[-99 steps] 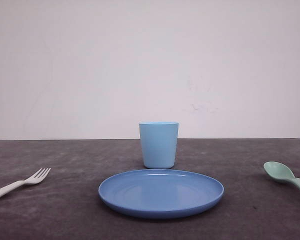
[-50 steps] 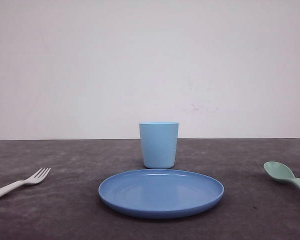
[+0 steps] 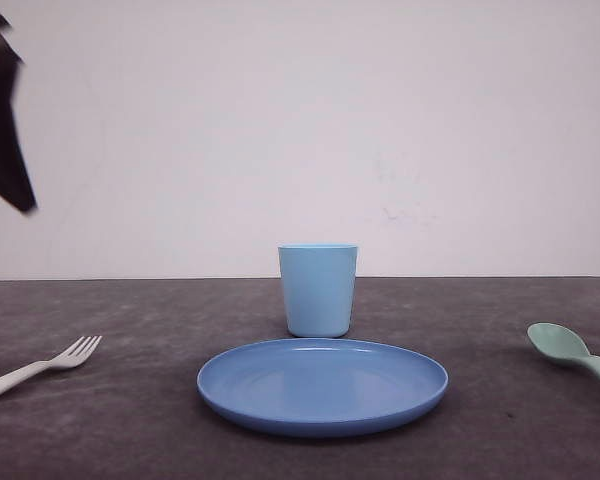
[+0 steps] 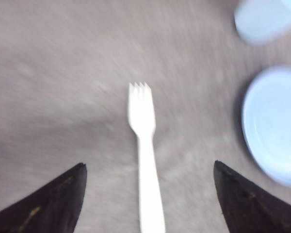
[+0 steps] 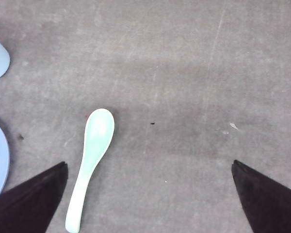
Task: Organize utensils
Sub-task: 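Lower the left gripper onto the white fork and grasp its handle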
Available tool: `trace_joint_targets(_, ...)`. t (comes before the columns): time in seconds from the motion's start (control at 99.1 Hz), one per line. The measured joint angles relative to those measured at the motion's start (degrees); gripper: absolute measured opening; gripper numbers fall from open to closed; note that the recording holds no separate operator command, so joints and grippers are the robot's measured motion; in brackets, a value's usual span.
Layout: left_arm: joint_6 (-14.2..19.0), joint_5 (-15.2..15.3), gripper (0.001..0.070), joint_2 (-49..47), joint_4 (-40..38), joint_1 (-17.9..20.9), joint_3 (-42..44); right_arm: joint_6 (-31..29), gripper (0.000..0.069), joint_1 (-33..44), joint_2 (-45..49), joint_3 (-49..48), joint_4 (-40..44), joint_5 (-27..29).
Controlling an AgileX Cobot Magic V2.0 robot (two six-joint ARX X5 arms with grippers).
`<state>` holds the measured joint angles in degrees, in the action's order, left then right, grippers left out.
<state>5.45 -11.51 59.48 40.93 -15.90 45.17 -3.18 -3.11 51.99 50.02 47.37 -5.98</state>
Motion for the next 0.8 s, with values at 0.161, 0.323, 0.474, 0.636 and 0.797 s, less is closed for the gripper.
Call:
trace_joint_targets(0.161,0.4,5.0,0.051,8.3,-0.8,-5.3,0.0,0.0,0.0681,0.0,0.0,0.0,0.0,0.0)
trace_joint_targets(0.323,1.1,8.2,0.0507,15.3,-5.2,-8.0,0.0,0.0,0.0681,0.0,0.0,0.0,0.0,0.0)
trace_joint_targets(0.474,1.8,10.1,0.0444,19.9,-9.2,-9.0,0.0,0.0,0.0681,0.0,0.0,0.0,0.4,0.0)
trace_joint_targets(0.636,2.8,11.9,0.0422,22.6,-11.6,-9.6,0.0,0.0,0.0681,0.0,0.0,0.0,0.9,0.0)
trace_joint_targets(0.797,3.6,14.2,0.0385,23.9,-12.0,-10.1,0.0,0.0,0.0681,0.0,0.0,0.0,1.0,0.0)
